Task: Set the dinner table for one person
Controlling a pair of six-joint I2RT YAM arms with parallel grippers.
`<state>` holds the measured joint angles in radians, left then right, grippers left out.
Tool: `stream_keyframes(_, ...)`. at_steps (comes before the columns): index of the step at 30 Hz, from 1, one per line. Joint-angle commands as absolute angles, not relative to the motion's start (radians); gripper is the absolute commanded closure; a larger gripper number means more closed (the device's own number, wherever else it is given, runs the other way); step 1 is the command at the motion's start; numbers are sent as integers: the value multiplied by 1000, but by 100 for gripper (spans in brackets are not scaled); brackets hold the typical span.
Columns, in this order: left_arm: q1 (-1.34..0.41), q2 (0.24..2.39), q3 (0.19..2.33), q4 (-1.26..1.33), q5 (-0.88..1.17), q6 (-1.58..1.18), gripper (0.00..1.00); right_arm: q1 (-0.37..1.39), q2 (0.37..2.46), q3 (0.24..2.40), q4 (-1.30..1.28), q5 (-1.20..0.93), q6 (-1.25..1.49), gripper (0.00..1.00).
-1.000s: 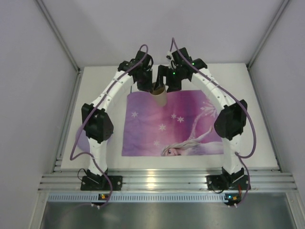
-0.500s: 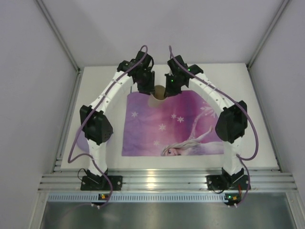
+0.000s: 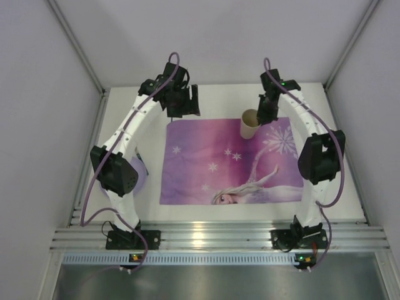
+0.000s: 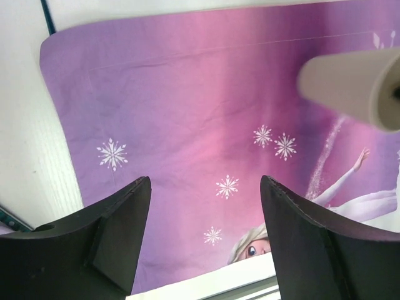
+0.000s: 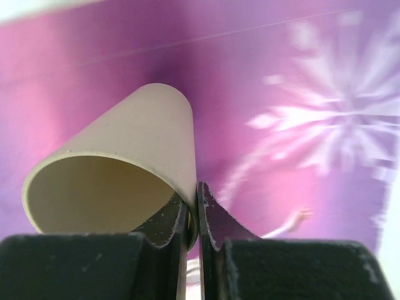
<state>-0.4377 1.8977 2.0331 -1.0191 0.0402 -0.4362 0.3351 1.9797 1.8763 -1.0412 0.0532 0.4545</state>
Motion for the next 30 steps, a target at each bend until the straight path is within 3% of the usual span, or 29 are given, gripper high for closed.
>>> stream_keyframes(1,-420,1827,1982,-959,17,-445,24,209,1876,1859,-1025,156,428,100)
stream_keyframes(17,-387,1831,1937,-970,21,-446,26,100,1990,1872,-982,285,399,100)
stream_keyframes(26,-338,1913,1994,-962,34,-476,26,91,1959,1749,-927,262,417,64)
stream_keyframes(30,-327,1944,2029,-963,23,-480,26,80,1950,1795,-943,265,413,29)
